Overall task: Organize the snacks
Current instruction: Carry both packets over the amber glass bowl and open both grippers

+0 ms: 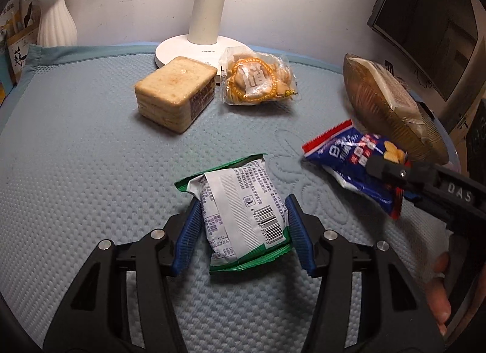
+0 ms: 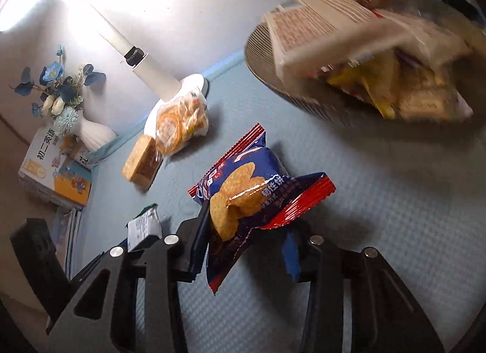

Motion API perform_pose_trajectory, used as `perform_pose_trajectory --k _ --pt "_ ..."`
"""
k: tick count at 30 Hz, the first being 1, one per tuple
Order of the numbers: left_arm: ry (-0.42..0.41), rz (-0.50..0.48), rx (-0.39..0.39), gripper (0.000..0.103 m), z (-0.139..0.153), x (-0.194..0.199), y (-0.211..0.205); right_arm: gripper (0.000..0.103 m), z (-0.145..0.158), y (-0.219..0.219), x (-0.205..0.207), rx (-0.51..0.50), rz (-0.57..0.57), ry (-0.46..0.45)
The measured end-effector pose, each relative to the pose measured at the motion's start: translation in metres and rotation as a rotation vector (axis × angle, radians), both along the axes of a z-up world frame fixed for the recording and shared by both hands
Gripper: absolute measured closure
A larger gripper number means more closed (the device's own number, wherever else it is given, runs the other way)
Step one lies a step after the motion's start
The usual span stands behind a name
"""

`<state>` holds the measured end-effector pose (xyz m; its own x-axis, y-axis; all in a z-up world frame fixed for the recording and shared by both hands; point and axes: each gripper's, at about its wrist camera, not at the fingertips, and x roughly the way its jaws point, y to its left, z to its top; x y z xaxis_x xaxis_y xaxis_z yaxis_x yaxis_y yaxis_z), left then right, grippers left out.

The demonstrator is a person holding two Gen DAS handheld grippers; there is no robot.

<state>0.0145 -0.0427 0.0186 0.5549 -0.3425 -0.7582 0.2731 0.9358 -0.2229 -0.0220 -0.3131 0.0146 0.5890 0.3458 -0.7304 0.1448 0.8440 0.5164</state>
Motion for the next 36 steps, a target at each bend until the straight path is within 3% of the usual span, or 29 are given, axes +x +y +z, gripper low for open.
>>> perform_pose_trajectory --k 4,7,11,13,17,19,22,28,30,33,36 --pt "0.0 -0.009 -0.017 0.048 -0.001 -0.018 -0.003 0.058 0.001 0.002 -0.039 0.014 0.031 0.02" --pt "0.01 -0.011 0.003 0.047 -0.005 -0.018 -0.008 0.057 0.011 0.012 -0.067 -0.092 0.107 -0.022" --pt "-0.001 -0.034 0.011 0.045 -0.005 -0.016 -0.014 0.056 0.024 -0.002 -0.094 -0.216 0.099 -0.089" --pt "-0.002 -0.042 0.006 0.043 -0.006 -0.015 -0.014 0.04 0.028 -0.01 -0.094 -0.225 0.093 -0.115" --pt "0.002 -0.045 0.005 0.041 -0.007 -0.014 -0.014 0.036 0.031 -0.005 -0.076 -0.22 0.15 -0.129" --pt "-0.002 -0.051 0.022 0.037 -0.007 -0.015 -0.017 0.028 0.027 0.005 -0.059 -0.24 0.228 -0.116" --pt "-0.003 -0.079 0.056 0.025 -0.009 -0.017 -0.025 0.027 0.022 0.019 -0.043 -0.322 0.282 -0.117" --pt "-0.009 -0.094 0.121 0.02 -0.01 -0.019 -0.036 0.027 0.0 0.028 -0.033 -0.352 0.297 -0.075" --pt "-0.011 -0.088 0.134 0.022 -0.01 -0.019 -0.037 0.035 -0.006 0.027 -0.035 -0.35 0.291 -0.06" --pt "-0.025 -0.043 0.181 0.04 -0.011 -0.02 -0.038 0.043 -0.006 0.027 -0.041 -0.352 0.299 -0.083" --pt "-0.035 -0.034 0.199 0.044 -0.011 -0.019 -0.038 0.046 -0.002 0.031 -0.049 -0.364 0.31 -0.117"
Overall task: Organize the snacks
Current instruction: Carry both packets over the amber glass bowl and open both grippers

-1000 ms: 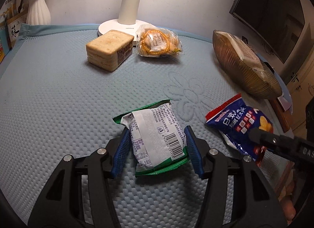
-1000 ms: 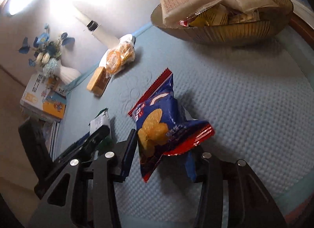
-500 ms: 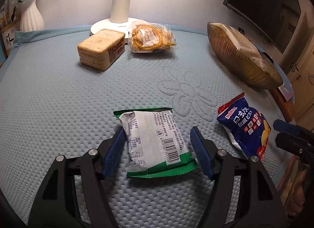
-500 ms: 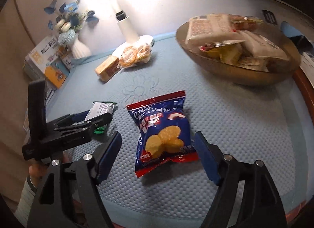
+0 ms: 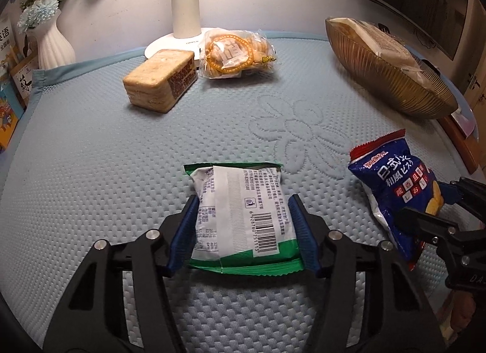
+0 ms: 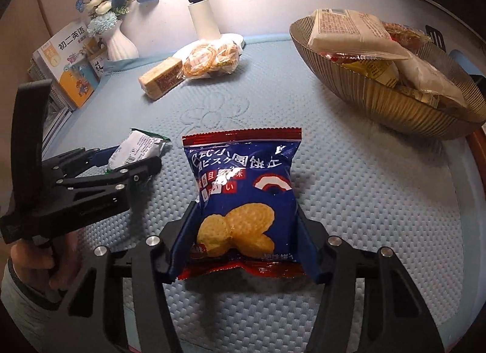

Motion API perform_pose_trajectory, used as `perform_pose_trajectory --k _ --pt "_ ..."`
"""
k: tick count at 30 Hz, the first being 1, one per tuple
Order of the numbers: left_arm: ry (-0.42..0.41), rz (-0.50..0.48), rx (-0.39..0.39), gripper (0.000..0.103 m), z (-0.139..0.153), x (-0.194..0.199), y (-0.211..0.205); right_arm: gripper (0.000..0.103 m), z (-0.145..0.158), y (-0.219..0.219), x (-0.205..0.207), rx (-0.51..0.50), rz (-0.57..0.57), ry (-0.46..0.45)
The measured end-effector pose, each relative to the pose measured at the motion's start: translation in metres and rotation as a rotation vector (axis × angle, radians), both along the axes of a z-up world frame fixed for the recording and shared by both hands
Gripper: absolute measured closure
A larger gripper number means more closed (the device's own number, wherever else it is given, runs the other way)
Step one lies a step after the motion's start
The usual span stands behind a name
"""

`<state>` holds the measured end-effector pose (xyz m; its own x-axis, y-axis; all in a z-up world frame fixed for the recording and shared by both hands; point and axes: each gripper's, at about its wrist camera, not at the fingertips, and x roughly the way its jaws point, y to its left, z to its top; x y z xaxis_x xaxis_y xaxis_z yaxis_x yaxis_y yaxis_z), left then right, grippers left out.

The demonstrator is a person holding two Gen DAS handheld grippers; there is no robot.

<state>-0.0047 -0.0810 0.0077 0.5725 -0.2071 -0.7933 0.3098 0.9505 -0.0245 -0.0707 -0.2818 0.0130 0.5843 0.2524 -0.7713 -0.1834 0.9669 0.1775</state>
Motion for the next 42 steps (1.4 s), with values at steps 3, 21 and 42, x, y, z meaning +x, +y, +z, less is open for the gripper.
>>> perform_pose_trajectory --k 3,21,42 --pt "-0.013 0.003 0.022 0.05 0.001 -0.001 -0.002 0.047 0.002 0.002 -0.007 0.023 0.008 -0.007" --pt "-0.257 -0.197 -0.093 0.052 0.107 -0.016 -0.109 0.048 0.114 -0.112 -0.014 0.119 -0.211 -0.289" --pt "-0.16 -0.305 -0.252 0.031 0.097 0.063 -0.209 0.033 0.11 -0.227 0.087 0.152 -0.429 -0.189"
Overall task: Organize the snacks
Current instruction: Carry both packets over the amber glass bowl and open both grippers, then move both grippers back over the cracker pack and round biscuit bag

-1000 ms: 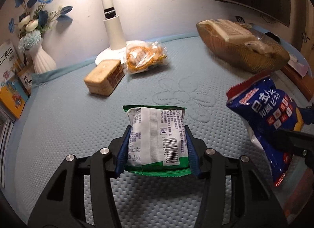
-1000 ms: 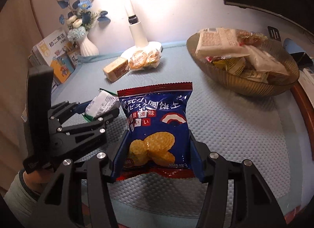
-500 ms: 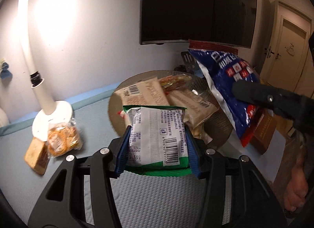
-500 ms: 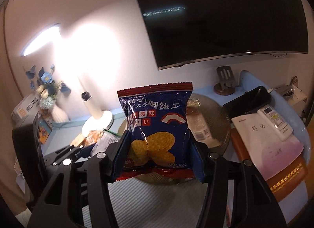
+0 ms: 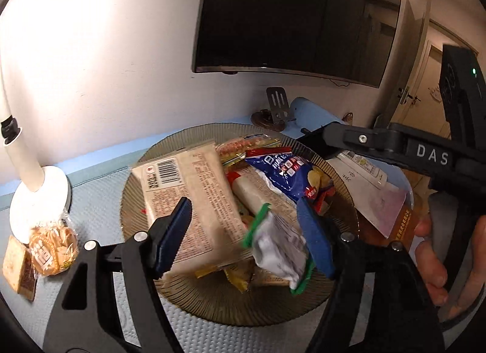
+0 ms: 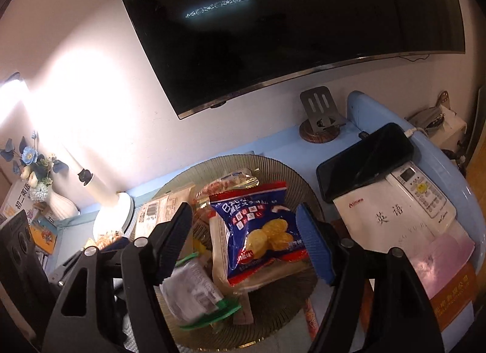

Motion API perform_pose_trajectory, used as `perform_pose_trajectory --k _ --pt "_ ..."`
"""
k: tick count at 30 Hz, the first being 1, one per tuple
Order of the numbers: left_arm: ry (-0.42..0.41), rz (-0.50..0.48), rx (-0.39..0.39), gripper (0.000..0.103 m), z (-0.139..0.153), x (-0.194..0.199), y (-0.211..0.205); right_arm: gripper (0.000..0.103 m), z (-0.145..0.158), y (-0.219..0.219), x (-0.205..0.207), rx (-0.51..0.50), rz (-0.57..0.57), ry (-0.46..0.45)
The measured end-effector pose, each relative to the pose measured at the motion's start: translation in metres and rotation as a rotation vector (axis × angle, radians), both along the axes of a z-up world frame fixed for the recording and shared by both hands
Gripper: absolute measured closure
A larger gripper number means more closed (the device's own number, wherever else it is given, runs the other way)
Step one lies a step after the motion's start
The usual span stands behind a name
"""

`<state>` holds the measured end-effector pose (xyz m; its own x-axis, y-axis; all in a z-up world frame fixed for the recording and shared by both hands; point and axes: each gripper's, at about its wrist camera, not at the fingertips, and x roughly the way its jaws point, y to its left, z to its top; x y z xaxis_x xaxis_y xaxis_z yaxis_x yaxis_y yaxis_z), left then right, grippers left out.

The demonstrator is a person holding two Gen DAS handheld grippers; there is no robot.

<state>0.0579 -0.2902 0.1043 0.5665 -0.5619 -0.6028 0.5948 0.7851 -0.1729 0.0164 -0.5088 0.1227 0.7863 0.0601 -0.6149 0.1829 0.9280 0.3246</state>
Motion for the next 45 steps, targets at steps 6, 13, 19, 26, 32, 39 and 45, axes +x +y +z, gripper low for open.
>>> perform_pose_trajectory --k 6,13,19,26,32,39,45 --pt "0.025 0.114 -0.063 0.031 0.008 -0.012 0.07 0.032 0.008 0.027 -0.03 -0.009 0.041 -0.034" --pt "0.02 0.342 0.01 0.029 -0.004 -0.039 0.17 0.03 0.019 0.124 -0.064 -0.033 0.302 -0.112" --pt "0.049 0.56 0.167 0.029 -0.04 -0.045 0.256 0.026 -0.027 0.236 -0.065 -0.125 0.534 -0.025" --pt "0.096 0.658 0.232 0.025 -0.078 -0.031 0.304 0.028 -0.105 0.275 -0.027 -0.289 0.562 0.094" --pt "0.129 0.632 0.194 0.016 -0.083 -0.028 0.308 0.015 -0.117 0.266 -0.016 -0.252 0.526 0.169" --pt "0.136 0.641 0.178 0.014 -0.084 -0.031 0.309 0.008 -0.12 0.258 -0.01 -0.2 0.494 0.222" --pt "0.155 0.629 0.183 0.014 -0.087 -0.029 0.307 0.005 -0.124 0.267 -0.011 -0.257 0.494 0.234"
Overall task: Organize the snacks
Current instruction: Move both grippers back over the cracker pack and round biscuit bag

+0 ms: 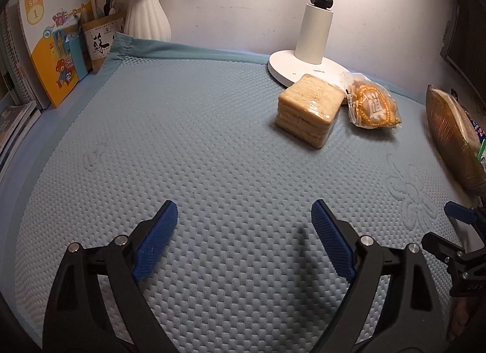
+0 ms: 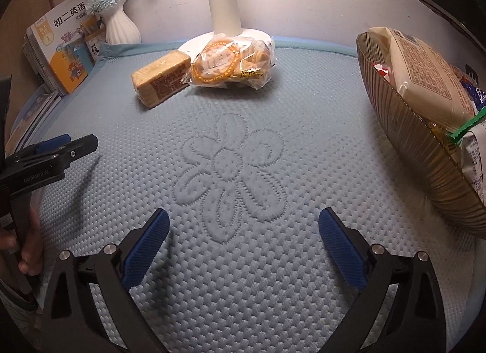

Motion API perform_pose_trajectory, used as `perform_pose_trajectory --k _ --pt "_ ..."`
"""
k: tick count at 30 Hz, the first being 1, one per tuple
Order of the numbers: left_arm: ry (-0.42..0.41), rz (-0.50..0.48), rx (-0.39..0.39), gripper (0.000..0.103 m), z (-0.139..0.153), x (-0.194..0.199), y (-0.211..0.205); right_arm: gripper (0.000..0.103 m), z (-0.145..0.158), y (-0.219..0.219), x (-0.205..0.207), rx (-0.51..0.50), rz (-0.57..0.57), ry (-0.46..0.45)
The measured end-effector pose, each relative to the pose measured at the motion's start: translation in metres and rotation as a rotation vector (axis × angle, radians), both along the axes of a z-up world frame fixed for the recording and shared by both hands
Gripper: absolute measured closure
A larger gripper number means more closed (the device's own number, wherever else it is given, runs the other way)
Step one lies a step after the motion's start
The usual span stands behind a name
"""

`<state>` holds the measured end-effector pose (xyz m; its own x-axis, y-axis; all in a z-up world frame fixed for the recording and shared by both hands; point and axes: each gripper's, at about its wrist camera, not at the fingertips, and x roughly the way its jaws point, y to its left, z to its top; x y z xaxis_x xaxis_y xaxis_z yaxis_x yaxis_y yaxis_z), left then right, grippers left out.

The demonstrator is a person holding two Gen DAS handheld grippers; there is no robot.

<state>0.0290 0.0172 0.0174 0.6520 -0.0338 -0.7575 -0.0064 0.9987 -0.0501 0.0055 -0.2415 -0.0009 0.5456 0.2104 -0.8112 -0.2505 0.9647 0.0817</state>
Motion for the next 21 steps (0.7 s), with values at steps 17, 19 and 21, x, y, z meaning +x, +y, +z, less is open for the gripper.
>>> perform_pose_trajectory --k 17,19,21 --pt "-0.01 -0.014 0.028 0.011 0.0022 -0.0043 -0.0057 0.005 -0.0037 0.0028 -0.002 -0.055 -0.021 0.004" --pt "-0.013 -0.015 0.038 0.01 0.0029 -0.0043 -0.0072 0.005 -0.0044 0.0042 -0.002 -0.067 -0.021 0.004" --pt "-0.014 -0.019 0.041 0.009 0.0037 -0.0048 -0.0084 0.005 -0.0047 0.0053 -0.0021 -0.077 -0.02 0.002"
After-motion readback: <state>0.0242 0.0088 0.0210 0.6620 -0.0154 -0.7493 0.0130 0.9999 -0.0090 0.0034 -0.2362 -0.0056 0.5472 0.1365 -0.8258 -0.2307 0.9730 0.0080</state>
